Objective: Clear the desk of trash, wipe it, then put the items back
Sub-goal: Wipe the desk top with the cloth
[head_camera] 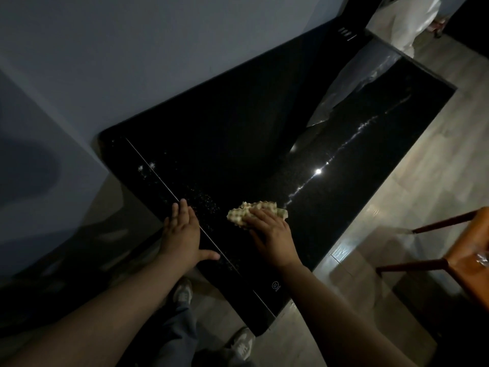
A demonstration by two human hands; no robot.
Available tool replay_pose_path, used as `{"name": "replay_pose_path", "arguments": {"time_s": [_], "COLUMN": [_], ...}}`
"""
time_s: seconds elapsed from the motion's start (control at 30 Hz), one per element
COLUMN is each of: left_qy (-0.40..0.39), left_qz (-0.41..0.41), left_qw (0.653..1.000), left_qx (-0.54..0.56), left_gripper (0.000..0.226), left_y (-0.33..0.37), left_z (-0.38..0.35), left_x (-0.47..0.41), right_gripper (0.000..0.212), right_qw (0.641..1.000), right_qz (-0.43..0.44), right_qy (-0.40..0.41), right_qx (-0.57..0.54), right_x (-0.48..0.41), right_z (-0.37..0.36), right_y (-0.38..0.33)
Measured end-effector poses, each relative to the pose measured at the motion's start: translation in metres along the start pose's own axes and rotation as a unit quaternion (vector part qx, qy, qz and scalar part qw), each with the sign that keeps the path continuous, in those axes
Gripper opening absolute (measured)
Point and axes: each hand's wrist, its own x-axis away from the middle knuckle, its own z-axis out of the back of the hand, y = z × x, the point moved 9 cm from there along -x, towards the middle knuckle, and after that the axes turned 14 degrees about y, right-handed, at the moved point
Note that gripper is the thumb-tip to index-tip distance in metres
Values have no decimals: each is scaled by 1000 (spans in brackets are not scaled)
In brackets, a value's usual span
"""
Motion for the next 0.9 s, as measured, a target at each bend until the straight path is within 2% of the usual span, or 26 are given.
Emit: {"name": "replay_pose_path", "arguments": {"time_s": [0.13, 0.3, 0.5, 0.6, 0.77, 0.9], "left_qy": [0, 20, 29, 25, 18, 11], "left_qz": [3, -4, -20, -14, 3, 14], "left_qw": [1000, 1000, 999, 1000, 1000, 1000], "left_qx": [-3, -8, -2, -11, -25, -20], "left_gripper": [133, 130, 130, 130, 136, 138], "left_y": [-1, 2, 23, 31, 46, 54], "left_z": [1, 3, -7, -14, -23, -28], "left_x": [1, 7, 37, 50, 63, 65], "right_gripper": [50, 48, 45, 39, 49, 47], "right_qw": [1000, 1000, 1000, 1000, 1000, 1000], "right_qz": [-6, -13, -8, -16, -19, -19], "right_qy": [-1, -19, 4, -7, -1, 7], "right_qx": [1, 6, 8, 9, 9, 19], "right_x": [11, 26, 45, 54, 68, 78], "right_z": [5, 11, 20, 23, 32, 40], "right_y": [3, 11, 20, 25, 29, 34]}}
